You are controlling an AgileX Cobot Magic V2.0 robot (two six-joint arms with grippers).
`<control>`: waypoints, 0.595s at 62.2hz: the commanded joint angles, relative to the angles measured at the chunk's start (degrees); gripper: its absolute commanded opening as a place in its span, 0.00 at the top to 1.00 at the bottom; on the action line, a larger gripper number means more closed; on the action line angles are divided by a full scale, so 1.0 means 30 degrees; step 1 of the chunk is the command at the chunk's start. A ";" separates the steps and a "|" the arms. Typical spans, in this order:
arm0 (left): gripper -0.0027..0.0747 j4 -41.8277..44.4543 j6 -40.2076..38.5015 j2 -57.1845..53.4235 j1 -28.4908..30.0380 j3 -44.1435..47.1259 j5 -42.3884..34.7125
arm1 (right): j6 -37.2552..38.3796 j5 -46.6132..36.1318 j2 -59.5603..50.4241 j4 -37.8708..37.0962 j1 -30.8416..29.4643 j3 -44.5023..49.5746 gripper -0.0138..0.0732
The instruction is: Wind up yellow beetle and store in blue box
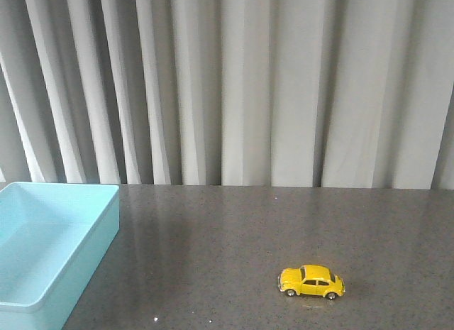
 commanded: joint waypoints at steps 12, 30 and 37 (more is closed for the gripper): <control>0.97 -0.0141 -0.0192 -0.0307 0.0001 -0.0268 -0.1687 | 0.0118 -0.1242 -0.0111 0.0023 -0.0140 0.0057 0.85; 0.97 -0.1572 -0.1492 0.0068 0.0001 -0.2372 -0.2981 | 0.0969 0.0182 0.0230 0.1393 -0.0140 -0.2717 0.85; 0.97 -0.0380 -0.1484 0.1501 0.0001 -0.5035 -0.0762 | 0.0969 0.1805 0.1574 0.0357 -0.0140 -0.5151 0.85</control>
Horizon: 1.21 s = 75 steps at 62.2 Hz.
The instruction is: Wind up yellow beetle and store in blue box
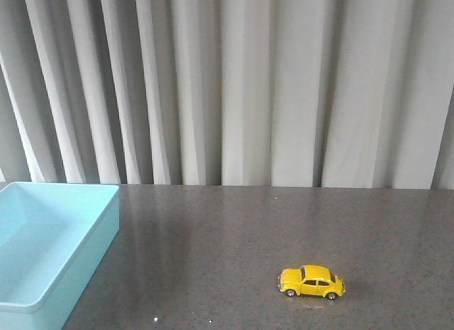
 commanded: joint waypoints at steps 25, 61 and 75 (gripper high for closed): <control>0.97 0.3476 -0.0427 1.0196 0.0001 -1.2193 0.8206 | -0.0030 0.4252 0.9644 -0.1332 -0.0140 -0.9999 0.85; 0.97 0.2924 -0.0444 1.4992 0.0001 -1.2589 1.1369 | -0.0033 0.7744 1.4465 -0.1817 -0.0140 -1.0582 0.85; 0.93 0.2978 -0.1764 1.5204 0.0001 -1.2589 1.1215 | -0.0784 0.7566 1.4495 -0.2432 -0.0140 -1.0582 0.84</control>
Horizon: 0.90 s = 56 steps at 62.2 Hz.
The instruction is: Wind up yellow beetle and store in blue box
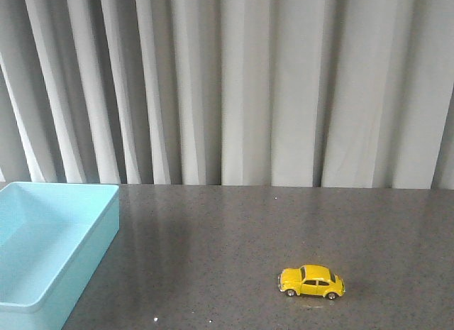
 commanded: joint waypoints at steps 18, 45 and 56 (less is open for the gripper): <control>0.52 0.0972 -0.0726 -0.0003 0.0001 -0.0633 -0.1512 | -0.1601 -0.1296 0.0063 -0.0452 -0.0140 -0.0678 0.56; 0.32 0.0746 -0.0745 -0.0003 -0.0163 -0.0633 -0.1746 | -0.1423 -0.1084 0.0063 0.1336 -0.0123 -0.0769 0.23; 0.32 0.0434 -0.0706 -0.0003 -0.1318 -0.0633 -0.2087 | -0.3615 -0.0178 0.1394 0.3423 0.0974 -0.2044 0.24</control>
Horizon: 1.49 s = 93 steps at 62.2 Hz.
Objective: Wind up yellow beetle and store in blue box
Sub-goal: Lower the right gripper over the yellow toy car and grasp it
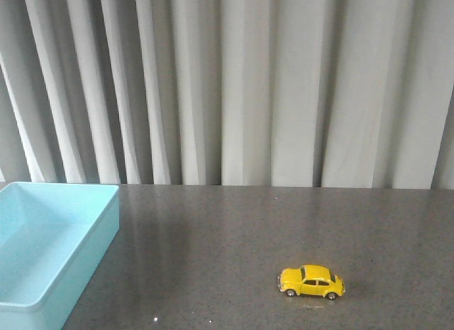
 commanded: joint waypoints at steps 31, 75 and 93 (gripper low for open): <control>0.32 -0.0197 0.0314 -0.0037 -0.1309 -0.0633 -0.1680 | 0.2006 0.0981 0.9994 -0.1465 0.5281 -0.8797 0.19; 0.32 -0.0197 0.0314 -0.0037 -0.1309 -0.0633 -0.1680 | 0.4356 0.7103 2.0859 -0.0864 0.5257 -2.0890 0.24; 0.32 -0.0197 0.0314 -0.0037 -0.1309 -0.0633 -0.1680 | 0.4520 0.8117 2.3305 -0.0313 0.5257 -2.3053 0.25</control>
